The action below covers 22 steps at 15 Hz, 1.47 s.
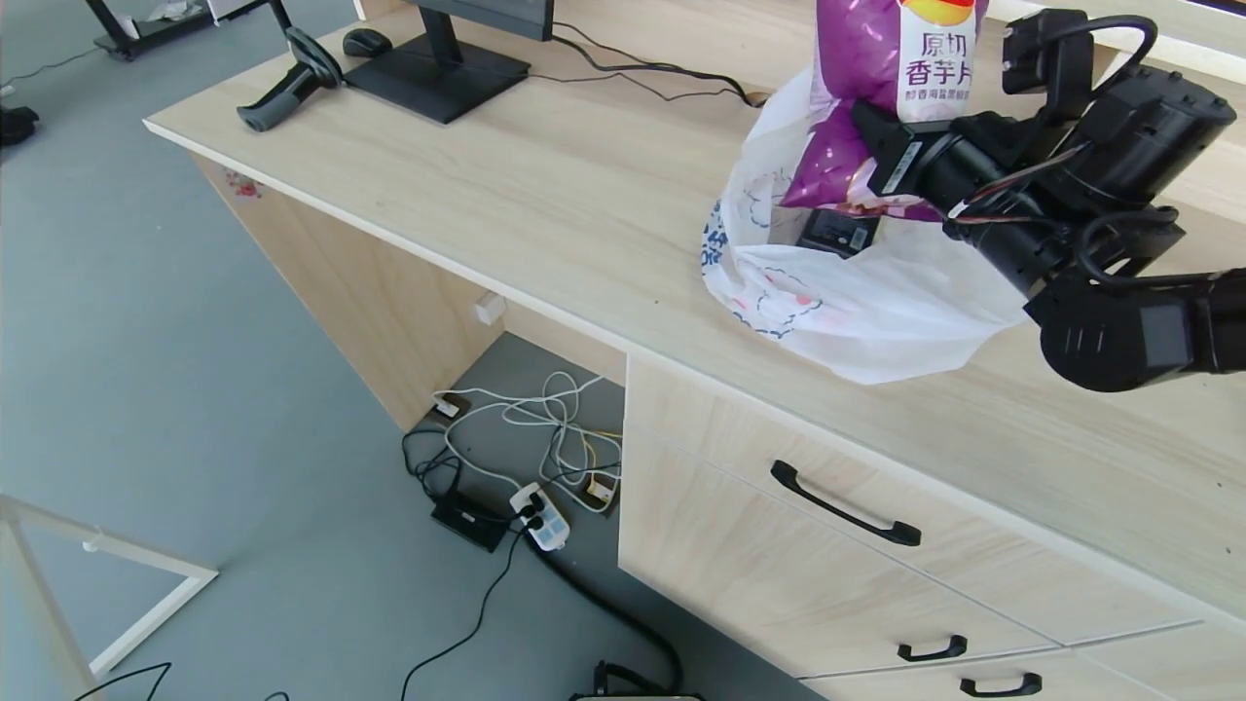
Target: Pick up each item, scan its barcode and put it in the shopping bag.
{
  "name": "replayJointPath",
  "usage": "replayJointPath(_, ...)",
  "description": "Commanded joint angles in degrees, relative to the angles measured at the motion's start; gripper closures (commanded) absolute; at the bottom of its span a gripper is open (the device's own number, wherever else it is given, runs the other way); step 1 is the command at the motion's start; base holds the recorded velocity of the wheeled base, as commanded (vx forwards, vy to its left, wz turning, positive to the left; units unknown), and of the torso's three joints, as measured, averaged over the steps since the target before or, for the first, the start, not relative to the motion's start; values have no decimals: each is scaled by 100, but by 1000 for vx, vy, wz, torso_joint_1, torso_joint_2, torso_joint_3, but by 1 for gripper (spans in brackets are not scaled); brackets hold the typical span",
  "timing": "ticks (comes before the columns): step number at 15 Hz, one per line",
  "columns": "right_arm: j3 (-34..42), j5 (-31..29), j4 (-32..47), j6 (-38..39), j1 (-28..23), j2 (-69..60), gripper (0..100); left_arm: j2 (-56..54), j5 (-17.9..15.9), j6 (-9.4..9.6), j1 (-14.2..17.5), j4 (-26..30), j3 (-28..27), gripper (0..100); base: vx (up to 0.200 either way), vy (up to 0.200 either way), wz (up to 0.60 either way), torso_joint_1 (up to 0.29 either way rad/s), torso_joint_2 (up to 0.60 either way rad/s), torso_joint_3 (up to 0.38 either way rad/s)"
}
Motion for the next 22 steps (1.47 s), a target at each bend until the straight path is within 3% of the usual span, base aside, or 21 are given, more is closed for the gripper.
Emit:
replayJointPath(1, 102, -7, -24, -12, -28, 130, 100, 9, 0, 4, -1, -2, 0, 0, 0, 0, 0, 0, 0, 0)
replayJointPath(5, 506, 2, -147, -39, -318, -248, 100, 9, 0, -5, -1, -2, 0, 0, 0, 0, 0, 0, 0, 0)
replayJointPath(10, 2281, 20, -261, -135, -432, -1294, 100, 9, 0, 31, -1, 7, 0, 0, 0, 0, 0, 0, 0, 0)
replayJointPath(13, 2325, 29, -261, -302, -256, -1434, 100, 9, 0, 22, -1, 7, 0, 0, 0, 0, 0, 0, 0, 0)
replayJointPath(17, 2633, 11, -199, -443, 455, -1496, 100, 9, 0, 22, -1, -2, 0, 0, 0, 0, 0, 0, 0, 0)
replayJointPath(22, 2492, -121, -226, -373, 464, -1259, 100, 9, 0, 22, -1, -11, 0, 0, 0, 0, 0, 0, 0, 0)
